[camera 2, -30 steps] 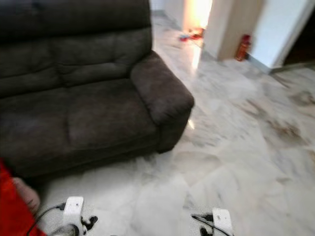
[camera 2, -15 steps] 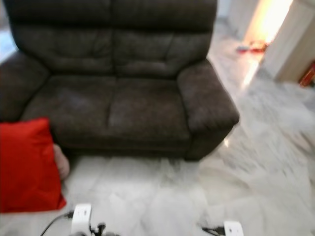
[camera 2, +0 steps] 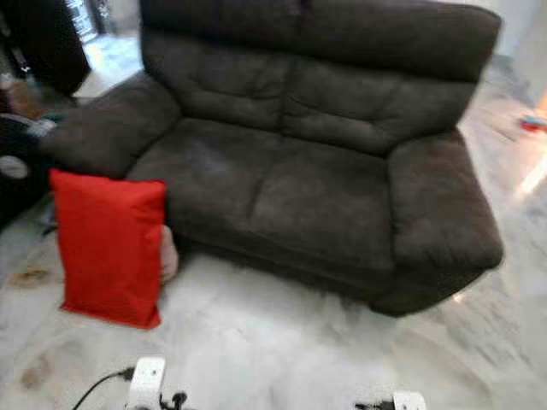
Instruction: Move the pillow to the sofa from floor
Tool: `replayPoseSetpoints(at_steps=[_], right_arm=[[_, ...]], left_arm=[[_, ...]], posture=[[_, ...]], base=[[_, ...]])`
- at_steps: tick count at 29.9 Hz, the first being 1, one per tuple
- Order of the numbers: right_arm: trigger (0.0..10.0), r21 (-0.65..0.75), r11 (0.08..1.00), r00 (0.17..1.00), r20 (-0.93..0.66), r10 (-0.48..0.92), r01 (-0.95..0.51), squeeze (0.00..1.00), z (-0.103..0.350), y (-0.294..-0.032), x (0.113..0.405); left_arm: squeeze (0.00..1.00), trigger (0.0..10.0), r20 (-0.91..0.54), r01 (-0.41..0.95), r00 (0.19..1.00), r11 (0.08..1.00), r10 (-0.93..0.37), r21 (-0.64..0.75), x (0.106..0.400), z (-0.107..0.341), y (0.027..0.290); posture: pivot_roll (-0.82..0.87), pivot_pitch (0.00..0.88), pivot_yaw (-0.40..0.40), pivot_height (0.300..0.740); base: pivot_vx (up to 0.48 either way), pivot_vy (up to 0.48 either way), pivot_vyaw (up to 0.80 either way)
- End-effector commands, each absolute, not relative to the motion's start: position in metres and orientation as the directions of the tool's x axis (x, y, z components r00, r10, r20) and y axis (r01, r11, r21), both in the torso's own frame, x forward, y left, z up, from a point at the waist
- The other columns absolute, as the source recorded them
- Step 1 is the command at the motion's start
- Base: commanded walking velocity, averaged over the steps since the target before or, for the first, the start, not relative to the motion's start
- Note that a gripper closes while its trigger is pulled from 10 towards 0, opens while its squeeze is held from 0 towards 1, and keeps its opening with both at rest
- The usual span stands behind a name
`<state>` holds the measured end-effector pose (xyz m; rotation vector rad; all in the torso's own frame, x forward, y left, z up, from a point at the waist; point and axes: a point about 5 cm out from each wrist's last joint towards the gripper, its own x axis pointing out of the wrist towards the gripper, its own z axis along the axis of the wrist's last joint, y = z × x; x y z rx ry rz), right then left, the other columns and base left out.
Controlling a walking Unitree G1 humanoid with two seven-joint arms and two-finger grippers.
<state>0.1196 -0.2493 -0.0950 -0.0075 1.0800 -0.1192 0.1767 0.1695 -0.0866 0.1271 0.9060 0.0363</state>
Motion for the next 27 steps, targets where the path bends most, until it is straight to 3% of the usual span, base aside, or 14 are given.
replayPoseSetpoints(at_steps=[1, 7, 11, 15, 18, 19, 20, 23, 27], right_arm=[[10.0, -0.074, 0.991, 0.441, -0.890, -0.115, 0.108, 0.00, -0.097, -0.253, 0.110], [10.0, -0.064, 0.989, 0.447, -0.887, -0.117, 0.132, 0.00, -0.099, -0.244, 0.113], [10.0, -0.024, 0.993, 0.462, -0.884, -0.075, 0.116, 0.00, -0.101, -0.226, 0.120], [10.0, 0.001, 0.988, 0.489, -0.869, -0.075, 0.152, 0.00, -0.101, -0.215, 0.126], [10.0, 0.007, 0.985, 0.500, -0.862, -0.081, 0.172, 0.00, -0.101, -0.212, 0.129], [10.0, 0.006, 0.985, 0.500, -0.862, -0.083, 0.173, 0.00, -0.101, -0.210, 0.130], [10.0, 0.005, 0.985, 0.499, -0.863, -0.083, 0.172, 0.00, -0.101, -0.210, 0.130], [10.0, 0.001, 0.984, 0.492, -0.866, -0.086, 0.175, 0.00, -0.101, -0.210, 0.131], [10.0, -0.003, 0.983, 0.489, -0.867, -0.094, 0.183, 0.00, -0.101, -0.213, 0.131]], left_arm=[[0.00, 10.0, -0.801, 0.013, 0.586, 0.986, 0.126, 0.165, 0.163, -0.093, 0.170], [0.00, 10.0, -0.772, 0.013, 0.615, 0.977, 0.160, 0.212, 0.169, -0.089, 0.182], [0.00, 10.0, -0.724, -0.054, 0.634, 0.950, 0.271, 0.307, 0.174, -0.082, 0.206], [0.00, 10.0, -0.602, -0.094, 0.738, 0.930, 0.304, 0.355, 0.184, -0.069, 0.219], [0.00, 10.0, -0.501, -0.070, 0.826, 0.929, 0.258, 0.363, 0.198, -0.055, 0.225], [0.00, 10.0, -0.330, -0.067, 0.923, 0.928, 0.197, 0.368, 0.218, -0.027, 0.233], [0.00, 10.0, -0.274, -0.061, 0.946, 0.927, 0.172, 0.370, 0.224, -0.017, 0.233], [0.00, 10.0, -0.115, 0.014, 0.992, 0.897, 0.042, 0.442, 0.232, 0.007, 0.215], [0.00, 10.0, 0.013, -0.009, 1.000, 0.891, 0.004, 0.454, 0.235, 0.026, 0.200]], posture=[[0.14, 0.017, -0.077, 0.740], [0.20, 0.023, -0.052, 0.740], [0.18, 0.015, -0.019, 0.740], [0.16, 0.016, 0.023, 0.740], [0.17, 0.025, 0.041, 0.740], [0.18, 0.028, 0.044, 0.740], [0.18, 0.028, 0.044, 0.740], [0.17, 0.031, 0.040, 0.740], [0.16, 0.033, 0.026, 0.740]], base=[[0.000, 0.000, 0.00], [0.000, 0.000, 0.00], [0.000, 0.000, 0.00], [0.000, 0.000, 0.00], [0.000, 0.000, 0.00], [0.000, 0.000, 0.00], [0.000, 0.000, 0.00], [0.000, 0.000, 0.00], [0.000, 0.000, 0.00]])
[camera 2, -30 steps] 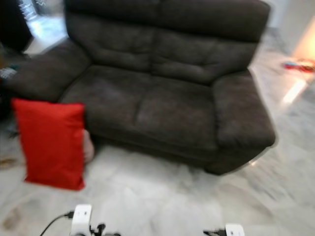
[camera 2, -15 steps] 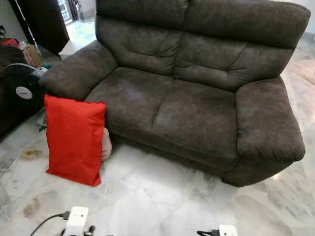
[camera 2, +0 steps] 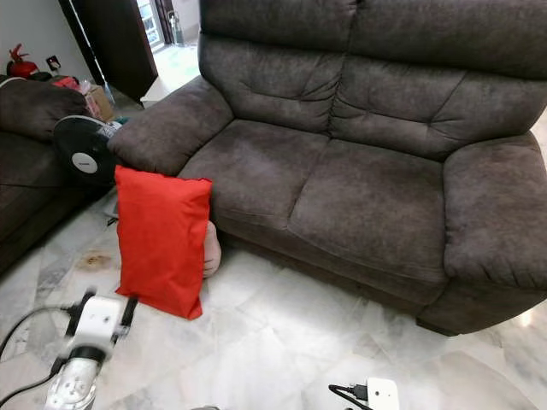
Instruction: Move the pillow to the sofa from floor
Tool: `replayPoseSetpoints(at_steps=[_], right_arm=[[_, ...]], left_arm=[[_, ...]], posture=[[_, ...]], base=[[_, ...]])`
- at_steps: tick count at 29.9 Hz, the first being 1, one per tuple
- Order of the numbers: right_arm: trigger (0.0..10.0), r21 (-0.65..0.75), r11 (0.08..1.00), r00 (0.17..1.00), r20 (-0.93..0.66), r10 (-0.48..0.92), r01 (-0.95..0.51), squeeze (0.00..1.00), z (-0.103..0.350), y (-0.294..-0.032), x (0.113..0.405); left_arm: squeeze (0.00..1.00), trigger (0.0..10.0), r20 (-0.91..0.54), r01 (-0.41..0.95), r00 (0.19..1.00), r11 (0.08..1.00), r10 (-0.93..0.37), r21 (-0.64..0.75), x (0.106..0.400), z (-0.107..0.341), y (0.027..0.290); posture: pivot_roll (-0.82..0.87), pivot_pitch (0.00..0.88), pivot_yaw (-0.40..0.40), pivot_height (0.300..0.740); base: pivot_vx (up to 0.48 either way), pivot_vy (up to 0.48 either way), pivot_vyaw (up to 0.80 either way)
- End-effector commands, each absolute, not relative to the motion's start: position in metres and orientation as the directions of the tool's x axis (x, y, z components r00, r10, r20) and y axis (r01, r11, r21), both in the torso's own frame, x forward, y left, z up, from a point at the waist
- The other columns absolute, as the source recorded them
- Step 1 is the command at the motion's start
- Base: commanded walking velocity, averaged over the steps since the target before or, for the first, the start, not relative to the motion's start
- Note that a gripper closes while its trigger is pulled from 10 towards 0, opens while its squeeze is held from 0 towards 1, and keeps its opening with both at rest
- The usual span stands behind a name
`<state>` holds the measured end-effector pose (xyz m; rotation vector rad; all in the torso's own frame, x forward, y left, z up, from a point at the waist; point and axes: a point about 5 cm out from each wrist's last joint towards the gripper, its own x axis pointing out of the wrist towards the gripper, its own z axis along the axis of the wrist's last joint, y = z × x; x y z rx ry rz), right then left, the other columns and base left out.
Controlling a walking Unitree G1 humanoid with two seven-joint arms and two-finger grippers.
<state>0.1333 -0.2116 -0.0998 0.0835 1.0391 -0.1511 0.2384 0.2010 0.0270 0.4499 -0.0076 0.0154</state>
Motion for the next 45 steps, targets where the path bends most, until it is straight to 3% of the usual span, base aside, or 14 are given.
replayPoseSetpoints(at_steps=[1, 7, 17, 20, 22, 25, 26, 28, 31, 34, 45], right_arm=[[10.0, -0.006, 0.982, 0.489, -0.867, -0.099, 0.188, 0.00, -0.100, -0.215, 0.130], [10.0, -0.016, 0.983, 0.496, -0.862, -0.107, 0.185, 0.00, -0.099, -0.222, 0.130], [10.0, -0.020, 0.984, 0.511, -0.853, -0.110, 0.178, 0.00, -0.097, -0.226, 0.133], [10.0, -0.019, 0.983, 0.512, -0.852, -0.111, 0.182, 0.00, -0.096, -0.226, 0.134], [10.0, -0.013, 0.983, 0.513, -0.852, -0.108, 0.186, 0.00, -0.096, -0.225, 0.135], [10.0, -0.009, 0.982, 0.514, -0.851, -0.106, 0.187, 0.00, -0.096, -0.224, 0.136], [10.0, -0.004, 0.981, 0.518, -0.849, -0.105, 0.192, 0.00, -0.096, -0.223, 0.138], [10.0, 0.007, 0.980, 0.526, -0.845, -0.101, 0.199, 0.00, -0.095, -0.221, 0.141], [10.0, 0.010, 0.979, 0.527, -0.844, -0.101, 0.203, 0.00, -0.095, -0.221, 0.141], [10.0, 0.006, 0.977, 0.532, -0.839, -0.111, 0.214, 0.00, -0.094, -0.220, 0.144], [10.0, 0.020, 0.951, 0.619, -0.764, -0.184, 0.308, 0.00, -0.088, -0.223, 0.152]], left_arm=[[0.00, 10.0, 0.060, -0.024, 0.998, 0.898, -0.002, 0.440, 0.237, 0.033, 0.195], [0.00, 10.0, 0.230, 0.000, 0.966, 0.892, -0.117, 0.452, 0.245, 0.075, 0.168], [0.00, 10.0, 0.234, -0.007, 0.967, 0.903, -0.104, 0.430, 0.241, 0.083, 0.161], [0.00, 10.0, 0.134, -0.021, 0.990, 0.925, -0.032, 0.379, 0.247, 0.064, 0.169], [0.00, 10.0, -0.089, -0.028, 0.994, 0.944, 0.061, 0.329, 0.254, 0.027, 0.188], [0.00, 10.0, -0.188, -0.033, 0.977, 0.949, 0.096, 0.313, 0.254, 0.012, 0.197], [0.00, 10.0, -0.335, -0.029, 0.932, 0.952, 0.136, 0.304, 0.248, -0.010, 0.209], [0.00, 10.0, -0.469, -0.031, 0.864, 0.948, 0.185, 0.317, 0.232, -0.031, 0.220], [0.00, 10.0, -0.525, -0.046, 0.823, 0.947, 0.217, 0.318, 0.223, -0.040, 0.226], [0.00, 10.0, -0.666, -0.069, 0.695, 0.947, 0.271, 0.313, 0.187, -0.065, 0.234], [0.00, 10.0, -0.714, -0.052, 0.653, 0.956, 0.250, 0.288, 0.174, -0.076, 0.230]], posture=[[0.16, 0.034, 0.016, 0.740], [0.16, 0.040, -0.014, 0.740], [0.15, 0.034, -0.024, 0.740], [0.14, 0.028, -0.019, 0.740], [0.15, 0.024, -0.010, 0.740], [0.15, 0.025, -0.005, 0.740], [0.14, 0.016, 0.000, 0.740], [0.14, 0.010, -0.001, 0.740], [0.14, 0.009, -0.001, 0.740], [0.12, 0.003, -0.002, 0.740], [0.12, 0.000, -0.007, 0.740]], base=[[0.000, 0.000, 0.00], [0.000, 0.000, 0.00], [0.000, 0.000, 0.00], [0.000, 0.000, 0.00], [0.000, 0.000, 0.00], [0.000, 0.000, 0.00], [0.000, 0.000, 0.00], [0.000, 0.000, 0.00], [0.000, 0.000, 0.00], [0.000, 0.000, 0.00], [0.000, 0.000, 0.00]])
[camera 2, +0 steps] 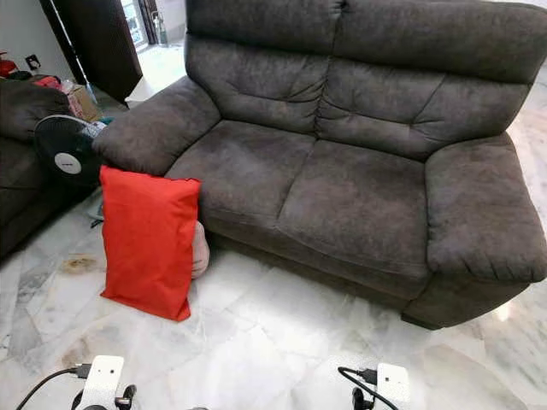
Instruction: Move the pillow to the sofa from floor
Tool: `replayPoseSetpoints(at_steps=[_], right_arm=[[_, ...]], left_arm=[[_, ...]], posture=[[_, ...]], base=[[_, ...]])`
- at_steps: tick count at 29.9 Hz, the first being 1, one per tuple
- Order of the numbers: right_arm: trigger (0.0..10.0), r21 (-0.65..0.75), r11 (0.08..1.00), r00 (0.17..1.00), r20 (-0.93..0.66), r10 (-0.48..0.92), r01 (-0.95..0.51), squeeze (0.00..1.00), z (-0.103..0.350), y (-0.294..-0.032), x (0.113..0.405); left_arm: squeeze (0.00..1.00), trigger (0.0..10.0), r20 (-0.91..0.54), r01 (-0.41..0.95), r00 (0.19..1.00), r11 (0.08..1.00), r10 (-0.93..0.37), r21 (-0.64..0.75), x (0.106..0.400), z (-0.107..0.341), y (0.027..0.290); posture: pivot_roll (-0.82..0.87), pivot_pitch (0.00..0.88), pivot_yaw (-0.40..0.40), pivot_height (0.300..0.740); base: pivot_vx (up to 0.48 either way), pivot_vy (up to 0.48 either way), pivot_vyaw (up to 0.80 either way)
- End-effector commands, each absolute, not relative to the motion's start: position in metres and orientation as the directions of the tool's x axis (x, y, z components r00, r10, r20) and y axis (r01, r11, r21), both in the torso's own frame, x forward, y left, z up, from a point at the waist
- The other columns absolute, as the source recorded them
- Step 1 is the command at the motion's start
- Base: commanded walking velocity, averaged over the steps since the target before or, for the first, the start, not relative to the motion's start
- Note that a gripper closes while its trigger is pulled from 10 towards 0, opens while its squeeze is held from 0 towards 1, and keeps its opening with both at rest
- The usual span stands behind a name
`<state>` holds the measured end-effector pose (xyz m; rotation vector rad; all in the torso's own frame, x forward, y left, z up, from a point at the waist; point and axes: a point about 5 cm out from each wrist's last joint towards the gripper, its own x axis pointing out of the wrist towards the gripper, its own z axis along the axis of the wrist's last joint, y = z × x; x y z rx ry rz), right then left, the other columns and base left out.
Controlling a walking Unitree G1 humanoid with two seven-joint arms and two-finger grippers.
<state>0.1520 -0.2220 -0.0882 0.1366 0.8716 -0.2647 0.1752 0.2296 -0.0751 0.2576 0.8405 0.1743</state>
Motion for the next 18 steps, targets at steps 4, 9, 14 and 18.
replayPoseSetpoints(at_steps=[4, 9, 14, 18], right_arm=[[10.0, 0.027, 0.957, 0.619, -0.768, -0.166, 0.290, 0.00, -0.088, -0.222, 0.151], [10.0, 0.020, 0.968, 0.593, -0.794, -0.136, 0.249, 0.00, -0.092, -0.219, 0.146], [10.0, 0.024, 0.964, 0.588, -0.796, -0.141, 0.264, 0.00, -0.093, -0.218, 0.144], [10.0, 0.032, 0.965, 0.590, -0.797, -0.132, 0.259, 0.00, -0.093, -0.218, 0.144]], left_arm=[[0.00, 10.0, -0.716, -0.040, 0.656, 0.958, 0.240, 0.285, 0.176, -0.076, 0.228], [0.00, 10.0, -0.713, -0.035, 0.664, 0.962, 0.225, 0.271, 0.181, -0.075, 0.223], [0.00, 10.0, -0.730, -0.013, 0.655, 0.969, 0.195, 0.248, 0.177, -0.079, 0.214], [0.00, 10.0, -0.733, -0.011, 0.653, 0.970, 0.192, 0.245, 0.176, -0.080, 0.210]], posture=[[0.12, 0.000, -0.011, 0.740], [0.12, 0.000, -0.007, 0.740], [0.10, 0.004, 0.001, 0.740], [0.10, 0.009, -0.003, 0.740]], base=[[0.000, 0.000, 0.00], [0.000, 0.000, 0.00], [0.000, 0.000, 0.00], [0.000, 0.000, 0.00]])
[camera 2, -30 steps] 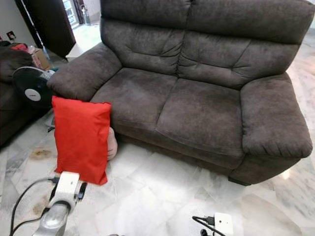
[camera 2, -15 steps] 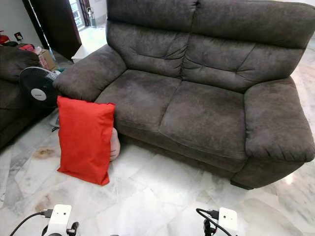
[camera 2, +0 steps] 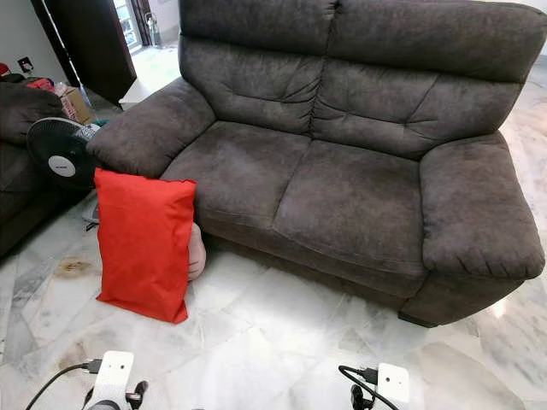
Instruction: Move the pillow to the sofa from floor
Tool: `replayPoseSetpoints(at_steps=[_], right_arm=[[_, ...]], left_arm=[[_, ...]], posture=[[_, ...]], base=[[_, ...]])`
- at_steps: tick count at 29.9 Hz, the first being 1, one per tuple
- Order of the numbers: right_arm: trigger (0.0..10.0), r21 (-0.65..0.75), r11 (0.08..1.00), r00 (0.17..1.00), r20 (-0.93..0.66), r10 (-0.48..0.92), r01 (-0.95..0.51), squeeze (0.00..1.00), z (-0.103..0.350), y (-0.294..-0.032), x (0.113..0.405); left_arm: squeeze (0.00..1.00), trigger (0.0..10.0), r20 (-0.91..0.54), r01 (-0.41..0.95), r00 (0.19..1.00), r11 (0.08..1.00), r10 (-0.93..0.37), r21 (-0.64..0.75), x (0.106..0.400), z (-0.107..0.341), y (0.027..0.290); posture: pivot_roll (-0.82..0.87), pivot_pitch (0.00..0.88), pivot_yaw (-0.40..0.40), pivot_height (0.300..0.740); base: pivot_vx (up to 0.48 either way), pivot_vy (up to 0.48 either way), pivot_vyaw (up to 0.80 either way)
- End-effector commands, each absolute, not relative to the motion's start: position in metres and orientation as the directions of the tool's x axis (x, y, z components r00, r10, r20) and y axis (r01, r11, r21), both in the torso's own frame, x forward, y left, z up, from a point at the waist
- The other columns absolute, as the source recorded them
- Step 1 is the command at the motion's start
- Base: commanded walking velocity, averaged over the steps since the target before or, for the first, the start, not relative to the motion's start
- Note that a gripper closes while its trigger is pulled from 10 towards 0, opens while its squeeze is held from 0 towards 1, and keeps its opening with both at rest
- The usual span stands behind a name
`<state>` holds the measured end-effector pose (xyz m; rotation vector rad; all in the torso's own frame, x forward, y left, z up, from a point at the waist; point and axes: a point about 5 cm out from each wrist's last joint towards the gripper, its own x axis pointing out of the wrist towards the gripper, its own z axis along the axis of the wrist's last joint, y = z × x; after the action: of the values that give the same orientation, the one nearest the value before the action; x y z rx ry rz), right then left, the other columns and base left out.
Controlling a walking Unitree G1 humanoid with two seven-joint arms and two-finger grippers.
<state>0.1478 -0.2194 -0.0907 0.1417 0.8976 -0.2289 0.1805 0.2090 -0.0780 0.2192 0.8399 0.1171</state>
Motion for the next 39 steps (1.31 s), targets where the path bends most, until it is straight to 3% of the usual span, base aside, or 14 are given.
replayPoseSetpoints(at_steps=[1, 8, 31, 39], right_arm=[[10.0, 0.033, 0.965, 0.589, -0.797, -0.131, 0.259, 0.00, -0.0925, -0.2179, 0.1446], [10.0, 0.000, 0.975, 0.578, -0.806, -0.130, 0.220, 0.00, -0.0923, -0.2194, 0.1455], [10.0, 0.001, 0.981, 0.568, -0.815, -0.111, 0.193, 0.00, -0.0923, -0.2194, 0.1468], [10.0, 0.014, 0.978, 0.569, -0.815, -0.109, 0.207, 0.00, -0.0921, -0.2192, 0.1475]], left_arm=[[0.00, 10.0, -0.732, -0.016, 0.654, 0.970, 0.193, 0.242, 0.1759, -0.0801, 0.2101], [0.00, 10.0, -0.736, -0.010, 0.652, 0.974, 0.179, 0.228, 0.1759, -0.0803, 0.2093], [0.00, 10.0, -0.747, -0.004, 0.644, 0.977, 0.167, 0.214, 0.1784, -0.0803, 0.2072], [0.00, 10.0, -0.745, 0.007, 0.649, 0.978, 0.153, 0.208, 0.1801, -0.0796, 0.2062]], posture=[[0.11, 0.015, -0.007, 0.740], [0.10, 0.023, -0.014, 0.740], [0.10, 0.032, -0.016, 0.740], [0.10, 0.032, -0.017, 0.740]], base=[[0.000, 0.000, 0.00], [0.000, 0.000, 0.00], [0.000, 0.000, 0.64], [0.000, 0.000, 0.00]])
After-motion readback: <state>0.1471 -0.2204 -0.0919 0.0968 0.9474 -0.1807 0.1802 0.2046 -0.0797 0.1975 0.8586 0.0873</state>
